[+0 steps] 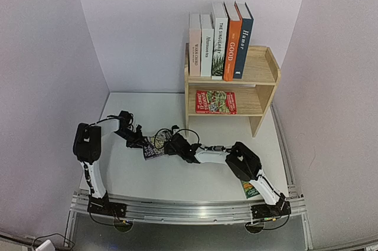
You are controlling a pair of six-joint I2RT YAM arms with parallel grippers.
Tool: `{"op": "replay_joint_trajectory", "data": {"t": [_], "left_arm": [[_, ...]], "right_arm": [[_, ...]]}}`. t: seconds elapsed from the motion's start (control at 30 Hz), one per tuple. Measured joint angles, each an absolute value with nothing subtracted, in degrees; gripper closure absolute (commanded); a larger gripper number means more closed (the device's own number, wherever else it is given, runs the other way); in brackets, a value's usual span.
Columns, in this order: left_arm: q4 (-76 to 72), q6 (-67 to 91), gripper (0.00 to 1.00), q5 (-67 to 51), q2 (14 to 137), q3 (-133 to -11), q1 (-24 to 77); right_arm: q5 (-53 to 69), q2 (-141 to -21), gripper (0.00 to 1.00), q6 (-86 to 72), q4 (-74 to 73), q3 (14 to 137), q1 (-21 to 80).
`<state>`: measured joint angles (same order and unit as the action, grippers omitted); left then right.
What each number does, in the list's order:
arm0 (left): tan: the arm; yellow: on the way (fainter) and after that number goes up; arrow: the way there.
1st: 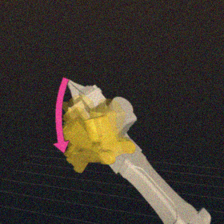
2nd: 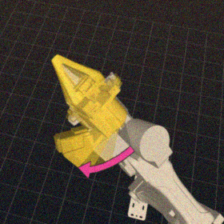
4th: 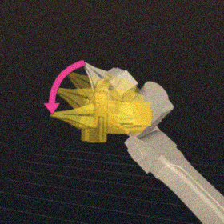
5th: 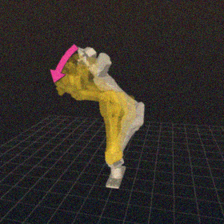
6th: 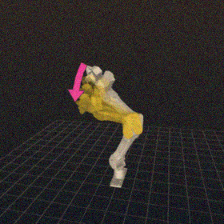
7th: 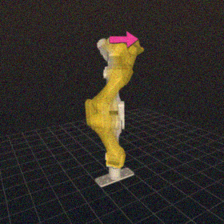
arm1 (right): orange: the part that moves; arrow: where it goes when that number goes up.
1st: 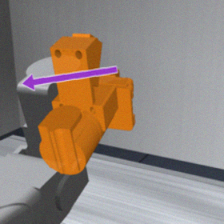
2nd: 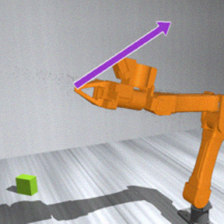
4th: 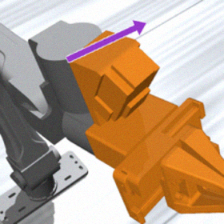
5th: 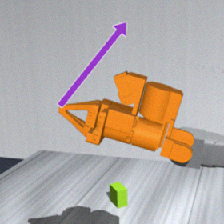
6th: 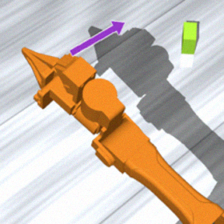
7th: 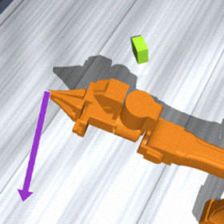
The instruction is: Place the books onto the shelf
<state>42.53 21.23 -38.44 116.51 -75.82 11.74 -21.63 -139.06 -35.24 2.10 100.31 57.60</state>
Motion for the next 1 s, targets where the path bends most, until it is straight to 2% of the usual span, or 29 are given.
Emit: {"op": "replay_joint_trajectory", "data": {"t": [0.1,0.27,0.47,0.7,0.9,1.0], "left_arm": [[47.5,19.8,1.0,-38.9,116.5,-78.1,11.7],[53.6,18.5,1.0,-41.3,116.5,-79.5,10.7],[54.7,19.5,1.0,-43.5,116.1,-79.8,10.3],[54.7,19.8,1.0,-44.1,116.1,-79.8,10.3],[54.9,19.9,1.0,-44.9,116.1,-79.8,10.3],[55.0,20.0,1.0,-45.0,116.1,-79.8,10.3]], "right_arm": [[-21.7,-134.7,0.15,-27.4,2.5,95.2,59.2],[-23.6,-125.5,0.11,-4.2,6.9,86.2,65.3],[-23.3,-122.6,0.13,19.7,13.6,82.8,73.3],[-28.3,-129.4,0.27,37.8,15.4,87.1,71.4],[-31.7,-135.5,0.48,46.0,18.3,89.3,69.0],[-33.3,-137.5,0.54,49.5,21.4,90.1,68.1]]}}
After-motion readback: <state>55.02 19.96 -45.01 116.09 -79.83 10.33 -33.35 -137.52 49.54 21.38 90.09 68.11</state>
